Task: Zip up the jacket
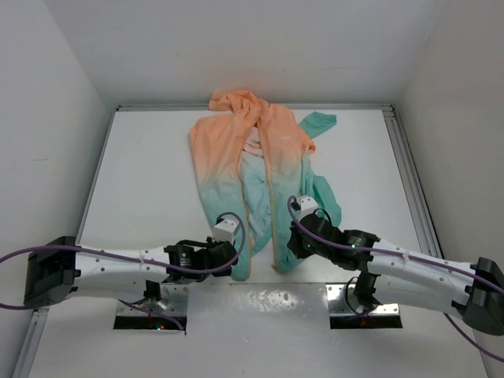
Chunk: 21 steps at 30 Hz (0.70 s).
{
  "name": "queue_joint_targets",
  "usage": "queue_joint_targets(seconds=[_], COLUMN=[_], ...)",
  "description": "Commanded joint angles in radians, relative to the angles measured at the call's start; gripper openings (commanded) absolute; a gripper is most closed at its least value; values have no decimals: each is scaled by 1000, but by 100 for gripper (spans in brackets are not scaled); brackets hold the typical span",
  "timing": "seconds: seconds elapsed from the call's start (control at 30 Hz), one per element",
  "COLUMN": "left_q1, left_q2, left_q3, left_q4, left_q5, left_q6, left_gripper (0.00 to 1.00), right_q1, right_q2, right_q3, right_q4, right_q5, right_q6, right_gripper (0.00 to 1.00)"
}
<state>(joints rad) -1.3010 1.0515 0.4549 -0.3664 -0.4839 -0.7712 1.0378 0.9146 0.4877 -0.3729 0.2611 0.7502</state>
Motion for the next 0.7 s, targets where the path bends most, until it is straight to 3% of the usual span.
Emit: queue_joint_targets(seconds=[0.0,0.2,0.4,0.67], left_q1=[-4,-4,-17,-24], left_q2=[51,81,91,195], left_q3=[33,68,122,117], left_q4=[-17,14,47,50], left_q5=[25,56,128,122], left_q6=[-19,-4,4,-51], left_gripper=[13,15,28,29], right_q1=[7,5,7,7], right_q2=[-31,-16,-39,-91], right_q3=[-37,-55,-78,-94], right_q4=[64,81,78,51], right_q5=[26,3,12,15], right_q6=[34,47,60,63], right_gripper=[0,0,0,6])
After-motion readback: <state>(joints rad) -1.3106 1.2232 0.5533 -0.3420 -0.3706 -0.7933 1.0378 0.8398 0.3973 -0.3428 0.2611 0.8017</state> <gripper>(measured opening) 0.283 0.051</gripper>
